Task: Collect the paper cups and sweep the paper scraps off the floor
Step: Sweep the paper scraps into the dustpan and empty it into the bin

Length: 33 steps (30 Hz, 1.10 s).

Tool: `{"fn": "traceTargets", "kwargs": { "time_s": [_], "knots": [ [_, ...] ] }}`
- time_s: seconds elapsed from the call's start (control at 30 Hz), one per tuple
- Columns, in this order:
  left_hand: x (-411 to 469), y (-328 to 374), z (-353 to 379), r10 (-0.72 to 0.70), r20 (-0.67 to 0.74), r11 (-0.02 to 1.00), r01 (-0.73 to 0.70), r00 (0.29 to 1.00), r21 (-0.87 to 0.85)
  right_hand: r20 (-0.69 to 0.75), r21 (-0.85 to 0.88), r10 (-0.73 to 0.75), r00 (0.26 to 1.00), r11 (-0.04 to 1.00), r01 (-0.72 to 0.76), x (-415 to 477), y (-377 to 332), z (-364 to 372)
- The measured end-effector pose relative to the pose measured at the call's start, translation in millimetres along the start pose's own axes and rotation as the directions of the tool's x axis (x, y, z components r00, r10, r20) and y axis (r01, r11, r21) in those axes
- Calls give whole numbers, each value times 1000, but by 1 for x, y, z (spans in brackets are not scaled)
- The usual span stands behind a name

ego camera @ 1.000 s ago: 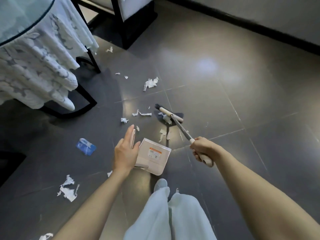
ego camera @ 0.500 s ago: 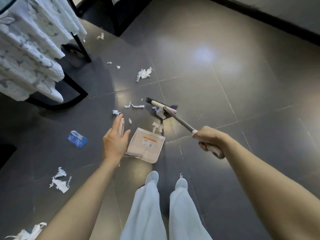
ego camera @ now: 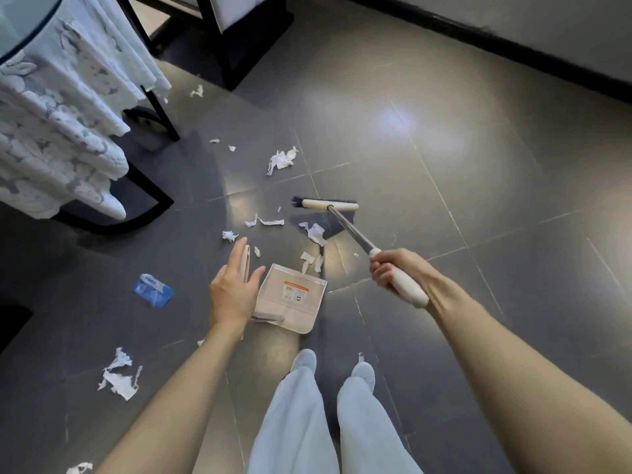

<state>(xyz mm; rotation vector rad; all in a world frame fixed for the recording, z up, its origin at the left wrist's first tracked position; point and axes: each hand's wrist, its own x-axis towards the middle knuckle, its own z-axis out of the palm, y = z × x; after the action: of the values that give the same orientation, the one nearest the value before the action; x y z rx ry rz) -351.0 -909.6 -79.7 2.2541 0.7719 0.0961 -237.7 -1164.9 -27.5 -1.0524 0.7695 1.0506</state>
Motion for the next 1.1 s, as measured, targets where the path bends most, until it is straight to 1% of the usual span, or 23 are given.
{"fn": "traceTargets", "kwargs": {
  "time_s": [0.03,0.07,0.1,0.13,0.17,0.2,0.23,0.27,0.3,0.37,0.4,0.43,0.53,0.7,0.77,0.83,0.9,0.97,1.0,1.1],
  "knots": [
    [0,-1,0,-5,7,1000,5,1000,1,-20,57,-16,1000,998,17,4,4,4],
    [0,-1,-1,-6,14,1000,6,1000,0,-45,62,-28,999,998,31,8,10,7],
    [0,-1,-1,-6,18,1000,6,1000,-1,-73,6,-53,996,999,53,12,17,9],
    [0,-1,-2,-7,20,1000,6,1000,2,-105,-117,-93,990,990,80,16,26,9],
    [0,-1,-1,-7,21,1000,7,1000,11,-136,-283,-150,979,953,107,19,37,7],
    [0,-1,-1,-7,20,1000,6,1000,21,-162,-449,-217,963,885,124,21,46,6],
    [0,-1,-1,-8,21,1000,7,1000,27,-177,-580,-284,942,804,133,23,56,5],
    [-1,0,-1,-9,25,1000,8,1000,24,-180,-645,-321,930,752,135,23,63,4],
    [-1,0,-2,-9,24,1000,9,1000,16,-179,-643,-309,934,756,127,23,65,3],
    [0,-1,-2,-12,22,1000,12,1000,8,-161,-504,-200,967,859,94,26,60,-1],
    [-1,-1,-2,-12,24,1000,12,1000,6,-154,-458,-173,973,885,85,28,54,-3],
    [-2,0,-3,-10,26,1000,9,1000,3,-160,-470,-192,968,878,97,28,47,-4],
    [-3,1,-2,3,21,1000,-3,1000,9,-205,-556,-295,933,820,137,29,35,-4],
    [-4,-3,-1,-7,38,999,8,999,-41,-164,-704,-365,917,694,150,30,37,-5],
    [-7,-6,-2,-19,54,998,22,998,-66,-153,-782,-378,913,611,122,33,30,-9],
    [-10,-11,-3,-12,53,998,15,999,-56,-149,-857,-381,912,511,73,37,24,-15],
    [-11,-14,-3,3,42,1000,-1,999,-30,-149,-906,-353,924,424,15,42,22,-21],
    [-7,-13,-1,10,28,999,-9,1000,-35,-140,-924,-304,942,382,-14,49,23,-22],
    [-3,-11,0,4,23,999,-3,1000,-50,-130,-924,-269,954,382,-18,52,25,-22],
    [7,-6,3,-13,27,996,16,1000,-89,-124,-898,-131,984,437,-55,56,39,-25]
  ]
}}
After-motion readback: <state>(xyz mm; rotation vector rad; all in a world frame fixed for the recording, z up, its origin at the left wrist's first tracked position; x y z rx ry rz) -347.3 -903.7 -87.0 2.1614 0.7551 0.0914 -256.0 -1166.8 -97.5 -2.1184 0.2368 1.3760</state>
